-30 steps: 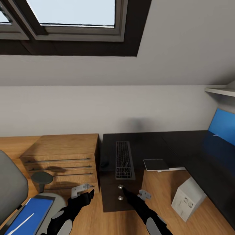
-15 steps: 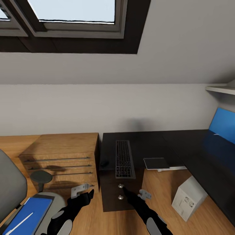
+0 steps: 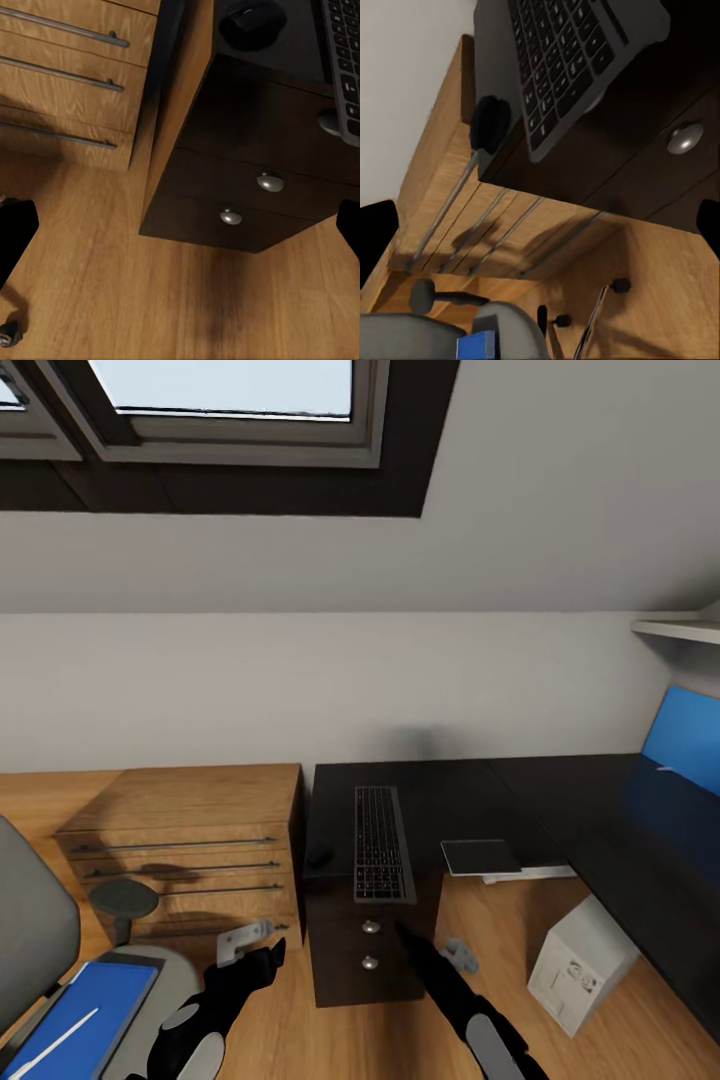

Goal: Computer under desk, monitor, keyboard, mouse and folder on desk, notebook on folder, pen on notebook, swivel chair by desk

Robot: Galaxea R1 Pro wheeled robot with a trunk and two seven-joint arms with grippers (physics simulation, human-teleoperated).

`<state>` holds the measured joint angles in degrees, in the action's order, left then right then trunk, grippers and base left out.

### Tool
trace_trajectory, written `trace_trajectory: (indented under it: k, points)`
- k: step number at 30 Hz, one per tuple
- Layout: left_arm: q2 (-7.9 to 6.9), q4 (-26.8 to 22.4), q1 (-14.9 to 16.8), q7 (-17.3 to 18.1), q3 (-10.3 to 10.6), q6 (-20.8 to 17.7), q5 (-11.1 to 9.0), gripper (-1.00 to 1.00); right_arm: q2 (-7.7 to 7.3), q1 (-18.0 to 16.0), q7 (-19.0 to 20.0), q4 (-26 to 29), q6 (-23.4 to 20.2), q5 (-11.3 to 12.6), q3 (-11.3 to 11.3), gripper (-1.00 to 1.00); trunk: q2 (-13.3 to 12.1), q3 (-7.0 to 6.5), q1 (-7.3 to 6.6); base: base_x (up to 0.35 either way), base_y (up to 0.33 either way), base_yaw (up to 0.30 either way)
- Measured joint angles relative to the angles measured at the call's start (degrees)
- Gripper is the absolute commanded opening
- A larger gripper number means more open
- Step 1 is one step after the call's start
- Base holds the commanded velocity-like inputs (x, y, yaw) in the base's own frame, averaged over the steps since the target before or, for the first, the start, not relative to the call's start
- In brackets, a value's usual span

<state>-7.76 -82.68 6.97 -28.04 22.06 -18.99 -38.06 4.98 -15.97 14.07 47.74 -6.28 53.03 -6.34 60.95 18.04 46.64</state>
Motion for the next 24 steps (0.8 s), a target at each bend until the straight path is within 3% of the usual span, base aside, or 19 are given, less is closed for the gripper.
trace_trajectory:
  k: [3, 6, 9, 14, 18, 19, 24]
  points:
    - [-0.03, -0.1, 0.0, 0.0, 0.0, 0.0, 0.0, 1.0, -0.04, -0.2, 0.1, 0.2, -1.2, 3.0, 0.3, 1.0, 1.2, 0.54, 0.66, 0.0, 0.0, 0.0]
    - [-0.01, -0.1, 0.0, 0.0, 0.0, -0.1, 0.0, 1.0, -0.08, -0.3, 0.2, 0.3, -1.6, 4.6, 0.5, 1.0, 2.4, 1.08, 1.32, 0.0, 0.0, 0.0]
    - [-0.02, -0.2, 0.0, 0.0, 0.0, -0.1, 0.0, 1.0, -0.29, -0.4, 1.6, 0.1, -1.7, 7.4, 2.4, 1.0, 3.6, 1.62, 1.98, 0.0, 0.0, 0.0]
    - [-0.08, -0.3, 0.0, 0.0, 0.1, -0.1, 0.0, 1.0, -1.25, -0.4, 3.6, 0.1, -1.5, 7.6, 2.6, 1.0, 5.6, 2.52, 3.08, 0.0, 0.0, 0.0]
    - [-0.09, -1.0, -0.1, 0.0, 0.1, -0.1, -0.1, 1.0, -1.48, -0.4, 3.6, 0.3, 1.4, 7.7, 2.6, 1.0, 7.2, 3.24, 3.96, 0.0, 0.0, 0.0]
    - [-0.09, -1.0, -0.1, 0.0, 0.2, -0.1, -0.1, 1.0, -1.1, -0.4, 3.4, 0.2, 4.3, 7.9, 2.5, 1.0, 7.6, 3.42, 4.18, 0.0, 0.0, 0.0]
    - [-0.03, -1.1, -0.1, 0.0, 0.2, -0.1, -0.8, 1.0, 1.52, -0.4, 2.9, -0.2, 8.1, 9.2, 2.6, 1.0, 9.6, 4.32, 5.27, 0.0, 0.0, 0.0]
